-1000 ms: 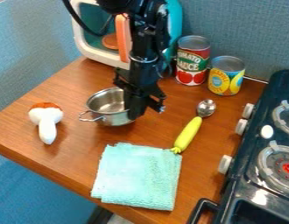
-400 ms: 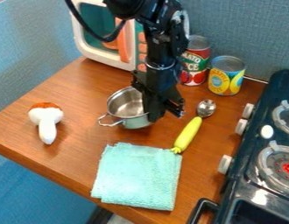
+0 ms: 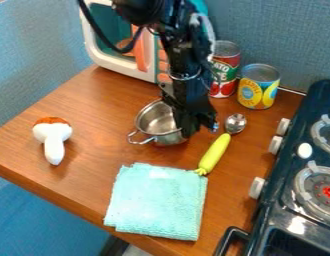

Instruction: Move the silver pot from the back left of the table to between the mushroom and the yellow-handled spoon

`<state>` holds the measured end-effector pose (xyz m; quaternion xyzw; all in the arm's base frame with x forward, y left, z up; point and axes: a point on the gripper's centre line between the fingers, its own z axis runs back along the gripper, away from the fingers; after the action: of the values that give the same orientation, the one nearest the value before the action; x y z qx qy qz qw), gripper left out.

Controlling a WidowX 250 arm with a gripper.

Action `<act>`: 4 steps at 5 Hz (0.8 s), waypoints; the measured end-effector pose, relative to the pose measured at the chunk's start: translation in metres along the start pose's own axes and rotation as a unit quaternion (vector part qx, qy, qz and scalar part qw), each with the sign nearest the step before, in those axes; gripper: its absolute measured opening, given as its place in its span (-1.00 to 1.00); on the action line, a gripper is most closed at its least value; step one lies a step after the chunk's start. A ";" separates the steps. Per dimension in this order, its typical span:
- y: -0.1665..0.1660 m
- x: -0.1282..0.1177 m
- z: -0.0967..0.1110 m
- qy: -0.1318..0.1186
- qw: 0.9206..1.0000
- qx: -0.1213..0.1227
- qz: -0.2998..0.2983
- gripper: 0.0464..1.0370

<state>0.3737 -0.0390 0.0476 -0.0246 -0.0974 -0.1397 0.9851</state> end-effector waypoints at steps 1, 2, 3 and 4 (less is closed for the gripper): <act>0.003 0.005 -0.008 0.012 1.000 -0.018 0.018 -0.88; 0.008 -0.002 -0.017 0.027 0.998 -0.040 0.041 -0.50; 0.011 -0.003 -0.018 0.016 0.997 -0.059 0.049 0.07; 0.013 -0.004 0.001 -0.015 0.997 -0.058 0.056 0.74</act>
<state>0.3730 -0.0257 0.0479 -0.0896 -0.1025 -0.0898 0.9866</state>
